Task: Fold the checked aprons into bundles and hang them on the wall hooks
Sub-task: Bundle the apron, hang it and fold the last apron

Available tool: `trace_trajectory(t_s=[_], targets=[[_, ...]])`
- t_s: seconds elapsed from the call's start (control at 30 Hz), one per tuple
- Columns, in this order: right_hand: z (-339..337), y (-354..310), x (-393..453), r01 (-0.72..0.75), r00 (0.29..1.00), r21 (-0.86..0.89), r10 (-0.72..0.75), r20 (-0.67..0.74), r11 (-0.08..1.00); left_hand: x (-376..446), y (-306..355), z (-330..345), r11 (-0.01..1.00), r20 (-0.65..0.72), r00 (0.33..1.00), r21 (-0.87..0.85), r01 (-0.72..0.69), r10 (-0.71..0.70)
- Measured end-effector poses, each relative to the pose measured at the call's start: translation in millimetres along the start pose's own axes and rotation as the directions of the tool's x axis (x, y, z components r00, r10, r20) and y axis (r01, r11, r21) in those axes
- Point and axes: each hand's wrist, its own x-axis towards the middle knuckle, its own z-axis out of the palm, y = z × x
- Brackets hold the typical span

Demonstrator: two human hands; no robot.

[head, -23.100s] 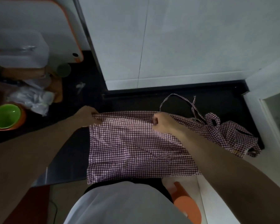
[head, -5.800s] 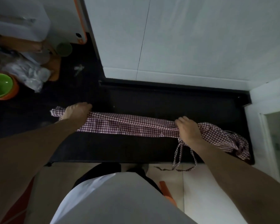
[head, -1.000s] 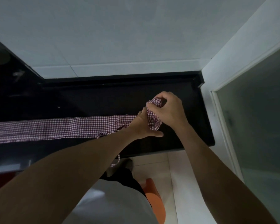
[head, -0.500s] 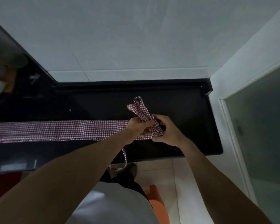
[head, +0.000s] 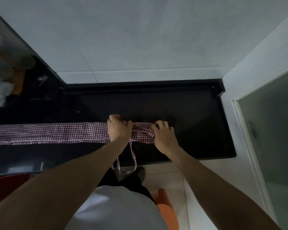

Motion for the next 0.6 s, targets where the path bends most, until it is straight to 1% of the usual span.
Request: trace_trajectory(t_s=[0.03, 0.07, 0.1, 0.13, 0.17, 0.2, 0.23, 0.27, 0.33, 0.4, 0.47, 0.5, 0.57, 0.6], targets=[[1, -2, 2, -0.006, 1.0, -0.002, 0.006, -0.013, 1.0, -2, -2, 0, 0.981, -0.087, 0.981, 0.104, -0.165, 0.174], [2, -4, 3, -0.015, 1.0, 0.003, 0.015, -0.024, 1.0, -7, -1, 1, 0.916, -0.12, 0.917, 0.192, -0.354, 0.379], [3, -5, 4, -0.023, 0.999, 0.008, 0.023, -0.031, 1.0, -12, 0, 3, 0.805, -0.088, 0.815, 0.254, -0.537, 0.572], [4, -6, 5, -0.03, 0.999, 0.009, 0.03, -0.036, 1.0, -18, 2, 7, 0.667, 0.014, 0.7, 0.292, -0.686, 0.714], [4, -7, 5, -0.034, 0.999, 0.005, 0.034, -0.041, 0.999, -24, 5, 10, 0.541, 0.153, 0.607, 0.323, -0.776, 0.78], [3, -7, 5, -0.037, 0.998, 0.003, 0.037, -0.051, 0.999, -27, 5, 15, 0.455, 0.295, 0.558, 0.353, -0.818, 0.776], [2, -7, 6, -0.037, 0.997, 0.008, 0.037, -0.061, 0.999, -29, 4, 20, 0.4, 0.407, 0.549, 0.397, -0.826, 0.73], [1, -6, 7, -0.031, 0.997, 0.02, 0.033, -0.066, 0.999, -26, 1, 24, 0.375, 0.473, 0.571, 0.447, -0.812, 0.671], [-3, -2, 8, -0.027, 0.999, 0.077, 0.031, -0.039, 0.997, -17, -9, 27, 0.331, 0.553, 0.623, 0.54, -0.774, 0.554], [-6, 4, 7, -0.117, 0.993, 0.213, 0.122, -0.008, 0.97, -11, -17, 27, 0.279, 0.588, 0.641, 0.591, -0.757, 0.494], [-9, 12, 5, -0.286, 0.957, 0.376, 0.283, 0.065, 0.881, -7, -18, 28, 0.298, 0.596, 0.653, 0.589, -0.751, 0.467], [-10, 16, 4, -0.352, 0.935, 0.441, 0.332, 0.126, 0.825, -6, -16, 29, 0.318, 0.6, 0.659, 0.581, -0.749, 0.454], [-11, 16, 3, -0.433, 0.901, 0.605, 0.34, 0.27, 0.668, 0, -14, 30, 0.354, 0.606, 0.665, 0.564, -0.746, 0.436], [-12, 12, 2, -0.456, 0.889, 0.694, 0.323, 0.325, 0.557, 3, -13, 30, 0.381, 0.605, 0.669, 0.55, -0.743, 0.433]])
